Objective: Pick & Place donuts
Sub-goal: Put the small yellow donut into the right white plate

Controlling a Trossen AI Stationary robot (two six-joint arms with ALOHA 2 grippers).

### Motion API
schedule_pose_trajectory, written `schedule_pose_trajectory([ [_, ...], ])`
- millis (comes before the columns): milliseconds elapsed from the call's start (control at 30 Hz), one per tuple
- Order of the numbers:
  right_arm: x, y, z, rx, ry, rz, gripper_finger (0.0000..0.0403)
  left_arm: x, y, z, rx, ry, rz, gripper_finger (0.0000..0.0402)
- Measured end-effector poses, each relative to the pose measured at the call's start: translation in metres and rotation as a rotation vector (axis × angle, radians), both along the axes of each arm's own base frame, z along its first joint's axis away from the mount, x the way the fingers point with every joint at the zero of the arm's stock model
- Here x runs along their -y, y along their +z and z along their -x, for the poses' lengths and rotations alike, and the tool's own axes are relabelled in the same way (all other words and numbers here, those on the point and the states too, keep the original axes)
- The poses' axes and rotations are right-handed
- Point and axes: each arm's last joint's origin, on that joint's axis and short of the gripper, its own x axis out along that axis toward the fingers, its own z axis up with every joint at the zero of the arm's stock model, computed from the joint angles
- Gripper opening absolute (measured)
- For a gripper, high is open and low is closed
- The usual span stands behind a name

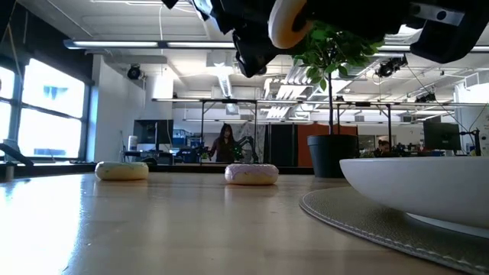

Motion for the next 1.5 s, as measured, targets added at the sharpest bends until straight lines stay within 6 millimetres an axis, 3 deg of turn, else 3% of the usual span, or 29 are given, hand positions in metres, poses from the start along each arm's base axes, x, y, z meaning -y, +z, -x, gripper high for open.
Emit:
schedule_pose_trajectory([
  [233, -0.007, -0.008, 0.006, -0.141, -0.077, -0.111, 0.0018, -0.003, -0.003, 0.001, -0.019, 0.084, -0.065, 0.0204],
  [333, -0.013, -0.021, 0.013, -0.257, -0.12, -0.117, 0.0012, -0.005, 0.003, -0.001, 0.01, 0.109, -0.06, 0.0211],
  [500, -0.026, -0.025, 0.025, -0.351, -0.136, -0.153, 0.0011, -0.005, -0.001, 0.0, -0.018, 0.136, -0.067, 0.0211],
  [667, -0.041, -0.021, 0.039, -0.304, -0.185, -0.058, 0.0018, -0.007, -0.001, 0.0, -0.01, 0.173, -0.106, 0.0211],
  [800, -0.045, -0.012, 0.065, -0.319, -0.258, 0.075, 0.0013, -0.006, -0.001, 0.0, -0.016, 0.171, -0.102, 0.0211],
  [1000, -0.032, 0.012, 0.121, -0.412, -0.477, 0.023, 0.0008, -0.006, -0.002, 0.0, -0.02, 0.171, -0.099, 0.0211],
  [1200, -0.011, 0.012, 0.169, -0.753, -0.554, -0.022, 0.0009, -0.006, -0.002, 0.0, -0.018, 0.17, -0.106, 0.0211],
  [1300, -0.007, 0.008, 0.181, -0.915, -0.63, -0.055, 0.0005, -0.006, -0.002, 0.0, -0.018, 0.171, -0.107, 0.0211],
  [1500, -0.012, 0.005, 0.188, -1.039, -0.699, -0.148, 0.0013, -0.008, -0.002, 0.0, -0.015, 0.207, -0.126, 0.0211],
])
